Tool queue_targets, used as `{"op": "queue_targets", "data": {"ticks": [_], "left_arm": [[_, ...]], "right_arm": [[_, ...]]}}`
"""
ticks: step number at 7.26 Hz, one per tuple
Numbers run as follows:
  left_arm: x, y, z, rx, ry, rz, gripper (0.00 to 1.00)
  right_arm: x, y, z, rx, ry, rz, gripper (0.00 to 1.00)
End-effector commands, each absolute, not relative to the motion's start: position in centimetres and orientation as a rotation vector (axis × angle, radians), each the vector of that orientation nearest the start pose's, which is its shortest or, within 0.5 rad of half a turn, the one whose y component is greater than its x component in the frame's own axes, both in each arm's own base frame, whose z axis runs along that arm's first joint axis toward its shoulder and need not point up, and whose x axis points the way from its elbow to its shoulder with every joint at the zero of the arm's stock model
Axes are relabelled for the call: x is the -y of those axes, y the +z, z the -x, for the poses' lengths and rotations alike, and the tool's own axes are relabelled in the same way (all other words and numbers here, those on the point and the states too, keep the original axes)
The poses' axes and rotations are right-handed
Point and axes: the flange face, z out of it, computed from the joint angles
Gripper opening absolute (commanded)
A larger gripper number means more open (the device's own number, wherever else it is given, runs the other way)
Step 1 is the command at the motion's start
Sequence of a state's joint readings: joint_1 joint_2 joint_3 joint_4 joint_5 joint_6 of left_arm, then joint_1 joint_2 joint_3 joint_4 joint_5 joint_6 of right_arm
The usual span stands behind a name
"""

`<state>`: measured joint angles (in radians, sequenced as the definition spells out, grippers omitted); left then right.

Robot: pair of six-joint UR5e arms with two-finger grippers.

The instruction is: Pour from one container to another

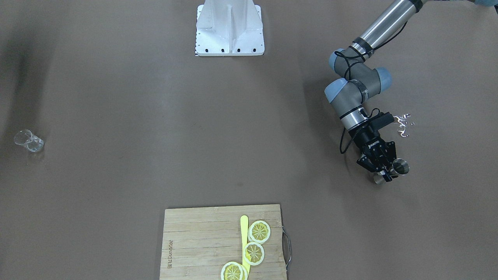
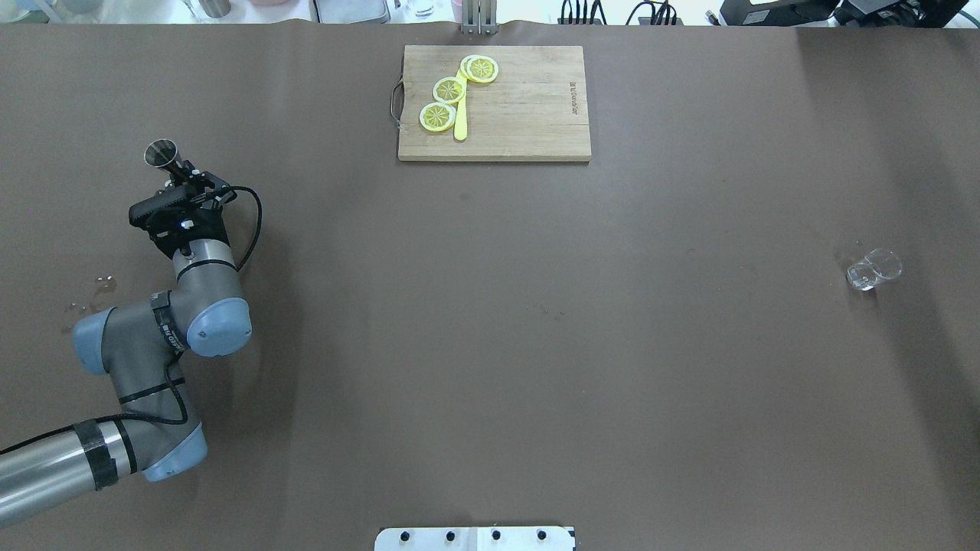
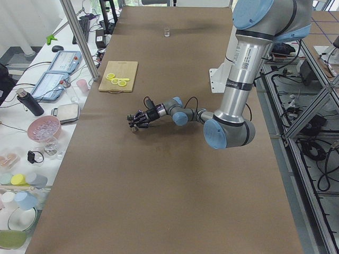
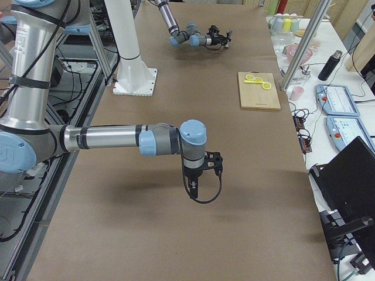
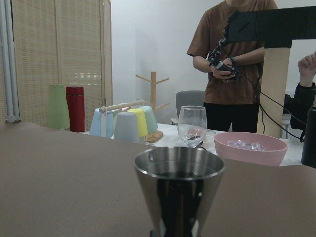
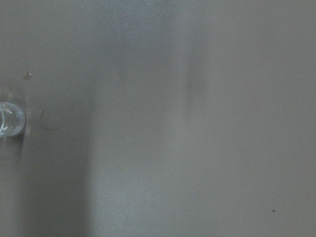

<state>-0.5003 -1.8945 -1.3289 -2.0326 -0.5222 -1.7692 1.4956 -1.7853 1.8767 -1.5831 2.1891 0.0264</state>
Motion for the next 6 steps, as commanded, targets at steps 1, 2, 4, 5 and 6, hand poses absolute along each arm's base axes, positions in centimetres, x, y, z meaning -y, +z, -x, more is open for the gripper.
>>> {"op": "queue_targets", "data": {"ticks": [1, 2, 4, 5, 6], "left_arm": [[49.8, 52.6, -45.4, -0.329, -0.889, -1.124, 0.59], [49.9, 52.7, -45.3, -0.311, -0.866, -1.127, 0.90], [49.8, 52.7, -45.2, -0.299, -0.848, -1.129, 0.98], [49.8, 52.5, -45.2, -0.299, -0.848, -1.130, 0.98], [50.0, 51.5, -44.7, -0.299, -0.836, -1.134, 0.98]], "right_arm": [[40.5, 60.7, -6.1, 0.659, 0.015, -0.009, 1.00], [40.3, 60.2, -7.4, 0.695, 0.146, 0.004, 1.00], [40.3, 59.5, -7.3, 0.723, 0.194, 0.010, 1.00], [40.4, 59.5, -7.2, 0.726, 0.186, 0.008, 1.00], [40.8, 59.0, -7.2, 0.732, 0.177, -0.010, 1.00]]}}
